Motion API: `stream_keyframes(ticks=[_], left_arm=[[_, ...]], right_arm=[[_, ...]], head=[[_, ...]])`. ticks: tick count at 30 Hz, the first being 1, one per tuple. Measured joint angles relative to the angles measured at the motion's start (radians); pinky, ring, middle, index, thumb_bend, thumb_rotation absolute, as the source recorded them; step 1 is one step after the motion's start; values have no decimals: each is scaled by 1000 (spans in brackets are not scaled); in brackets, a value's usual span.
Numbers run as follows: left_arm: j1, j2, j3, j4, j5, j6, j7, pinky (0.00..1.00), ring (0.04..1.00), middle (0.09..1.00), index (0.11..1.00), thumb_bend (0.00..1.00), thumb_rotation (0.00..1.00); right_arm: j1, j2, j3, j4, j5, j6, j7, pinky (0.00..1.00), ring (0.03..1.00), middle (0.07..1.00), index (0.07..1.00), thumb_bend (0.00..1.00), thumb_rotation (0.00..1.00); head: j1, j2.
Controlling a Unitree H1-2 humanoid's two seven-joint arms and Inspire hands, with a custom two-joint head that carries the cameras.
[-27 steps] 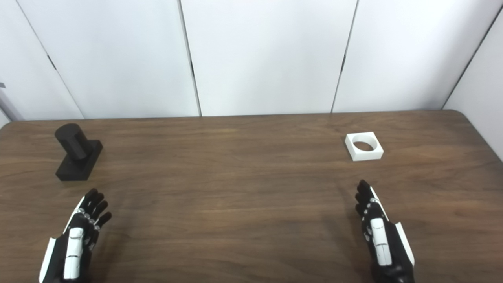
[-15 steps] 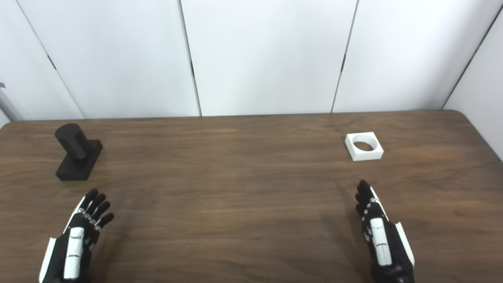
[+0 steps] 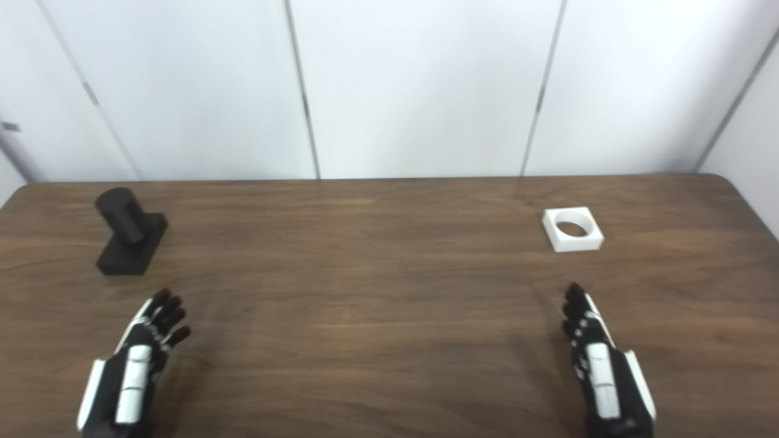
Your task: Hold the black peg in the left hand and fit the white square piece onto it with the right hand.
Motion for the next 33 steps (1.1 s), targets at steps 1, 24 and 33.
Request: stream_keyframes(ticks=[1, 24, 33], left_arm=[[0, 0, -5, 1, 6, -1, 0, 874, 930, 939, 927, 598, 848], [-1, -11, -87, 64, 68, -105, 73, 851, 917, 926, 903, 633, 786], [-4, -11, -97, 79, 82, -157, 77, 825, 912, 927, 912, 604, 796]], right_arm=[[1, -2, -2, 2, 1, -4, 4, 1000, 1000, 1000, 992, 585, 1000], [-7, -35, -38, 45, 39, -53, 47, 973, 967, 944, 937, 630, 958], [-7, -35, -42, 53, 44, -72, 55, 997, 970, 950, 932, 635, 955]], head=[[0, 0], [227, -189], [232, -199]])
